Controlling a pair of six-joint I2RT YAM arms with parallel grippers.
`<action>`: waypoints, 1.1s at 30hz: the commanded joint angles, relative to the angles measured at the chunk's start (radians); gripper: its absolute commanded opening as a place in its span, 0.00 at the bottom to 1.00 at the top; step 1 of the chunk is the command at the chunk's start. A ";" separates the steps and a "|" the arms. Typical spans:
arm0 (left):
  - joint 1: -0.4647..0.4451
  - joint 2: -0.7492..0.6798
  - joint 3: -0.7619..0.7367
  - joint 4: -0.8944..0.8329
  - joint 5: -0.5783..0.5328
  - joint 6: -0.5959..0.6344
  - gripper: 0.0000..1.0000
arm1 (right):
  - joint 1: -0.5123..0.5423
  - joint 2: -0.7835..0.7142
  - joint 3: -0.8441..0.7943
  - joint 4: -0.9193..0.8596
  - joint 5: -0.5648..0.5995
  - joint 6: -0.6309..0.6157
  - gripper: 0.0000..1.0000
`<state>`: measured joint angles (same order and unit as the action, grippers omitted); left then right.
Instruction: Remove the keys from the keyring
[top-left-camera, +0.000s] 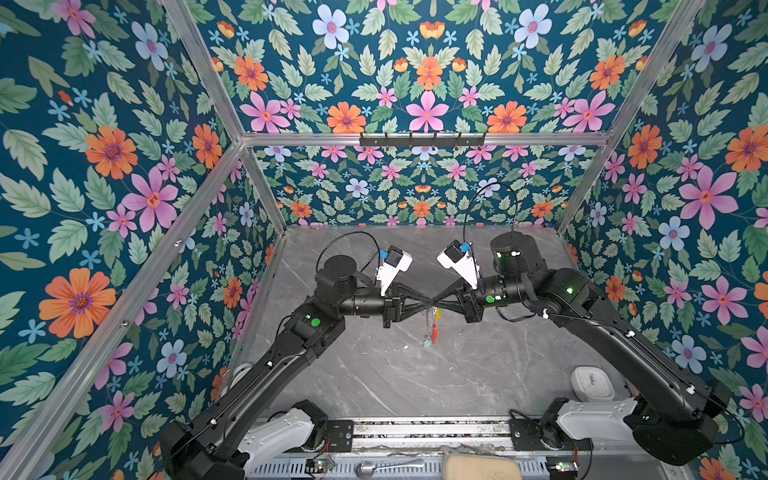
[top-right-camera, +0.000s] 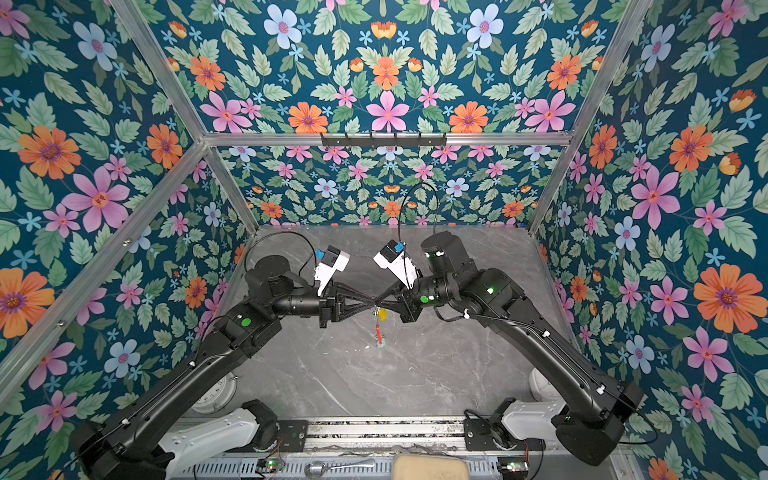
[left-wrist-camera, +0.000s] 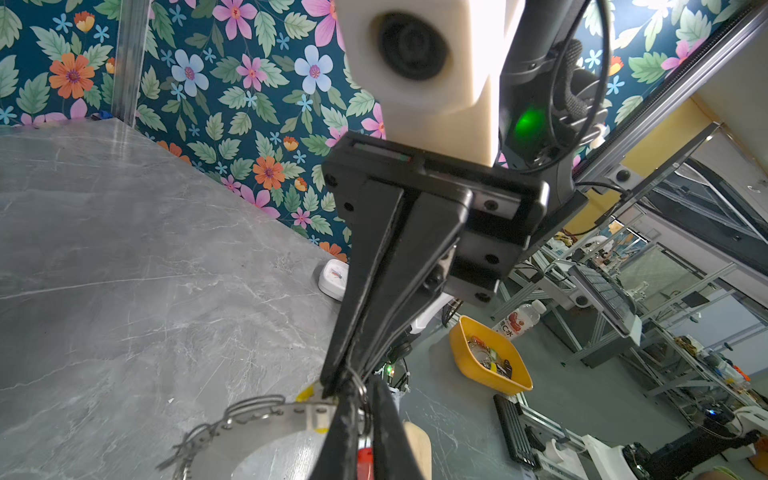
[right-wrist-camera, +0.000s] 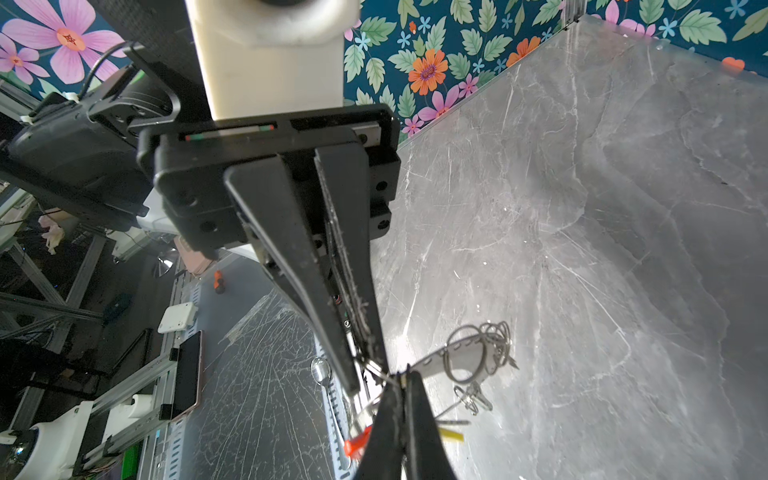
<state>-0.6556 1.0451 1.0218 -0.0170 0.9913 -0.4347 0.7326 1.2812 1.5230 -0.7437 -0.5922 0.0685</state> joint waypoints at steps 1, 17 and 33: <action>-0.007 -0.004 0.003 0.022 0.033 0.022 0.05 | 0.001 -0.001 0.001 0.049 0.039 0.014 0.00; -0.009 -0.114 -0.111 0.238 -0.141 -0.010 0.00 | 0.000 -0.268 -0.340 0.552 0.049 0.080 0.55; -0.010 -0.097 -0.123 0.316 -0.042 -0.055 0.00 | 0.000 -0.320 -0.468 0.686 -0.002 0.054 0.55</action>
<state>-0.6662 0.9463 0.8871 0.2558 0.9062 -0.4911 0.7326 0.9550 1.0405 -0.0696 -0.5510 0.1505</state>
